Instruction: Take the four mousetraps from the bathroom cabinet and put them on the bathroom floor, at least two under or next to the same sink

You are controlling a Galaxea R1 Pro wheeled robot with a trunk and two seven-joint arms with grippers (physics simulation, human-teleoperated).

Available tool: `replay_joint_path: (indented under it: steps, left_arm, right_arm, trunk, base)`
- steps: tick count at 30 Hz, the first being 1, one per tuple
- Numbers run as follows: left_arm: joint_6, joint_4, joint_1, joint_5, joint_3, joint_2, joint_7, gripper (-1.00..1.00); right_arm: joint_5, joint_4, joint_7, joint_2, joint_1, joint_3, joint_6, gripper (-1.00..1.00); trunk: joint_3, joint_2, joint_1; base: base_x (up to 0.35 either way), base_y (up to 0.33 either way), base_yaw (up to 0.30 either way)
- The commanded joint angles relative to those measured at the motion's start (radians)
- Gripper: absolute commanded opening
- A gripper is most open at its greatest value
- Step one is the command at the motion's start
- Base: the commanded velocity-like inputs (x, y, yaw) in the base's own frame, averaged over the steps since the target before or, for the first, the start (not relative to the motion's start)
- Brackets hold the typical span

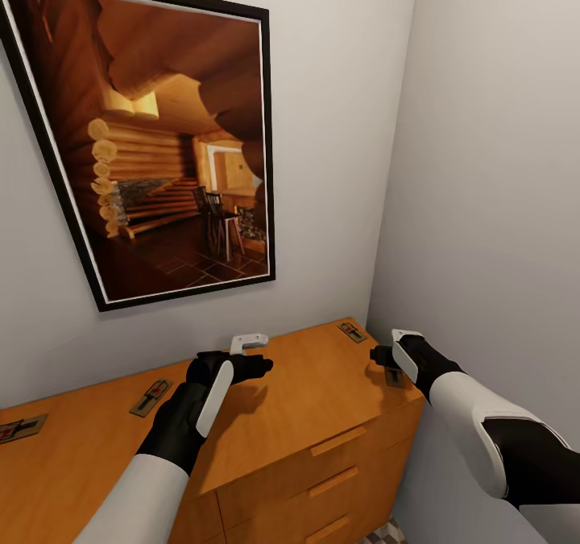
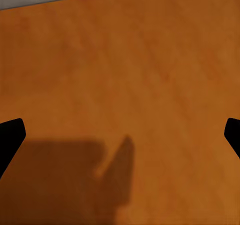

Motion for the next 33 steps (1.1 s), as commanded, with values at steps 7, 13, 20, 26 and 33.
replay_joint_path:
  steps: [7, 13, 20, 26, 33]
  left_arm:
    - [0.004, -0.001, -0.001, 0.011, -0.001, 0.0, 0.005, 1.0]
    - [0.004, -0.001, -0.001, 0.013, -0.001, 0.0, 0.004, 1.0]
    - [0.004, -0.001, -0.001, 0.013, -0.001, 0.0, 0.004, 1.0]
    - [0.003, -0.001, -0.001, 0.012, -0.002, 0.0, 0.004, 1.0]
    - [0.002, -0.001, -0.001, 0.012, -0.002, 0.0, 0.004, 1.0]
  right_arm:
    - [-0.01, -0.002, -0.007, 0.0, 0.0, 0.001, 0.005, 1.0]
    - [-0.01, -0.002, -0.007, 0.0, 0.0, 0.001, 0.005, 1.0]
    - [-0.009, -0.002, -0.007, 0.0, 0.0, 0.001, 0.005, 1.0]
    - [-0.009, -0.002, -0.007, 0.0, 0.0, 0.001, 0.005, 1.0]
    - [-0.009, -0.002, -0.008, 0.0, 0.0, 0.001, 0.005, 1.0]
  trunk:
    - [-0.002, -0.001, 0.0]
    - [-0.002, -0.001, 0.0]
    - [-0.002, -0.001, 0.0]
    - [-0.002, -0.001, 0.0]
    - [-0.002, -0.001, 0.0]
  base:
    - [0.0, 0.0, 0.0]
    - [0.0, 0.0, 0.0]
    - [0.0, 0.0, 0.0]
    - [0.0, 0.0, 0.0]
    - [0.0, 0.0, 0.0]
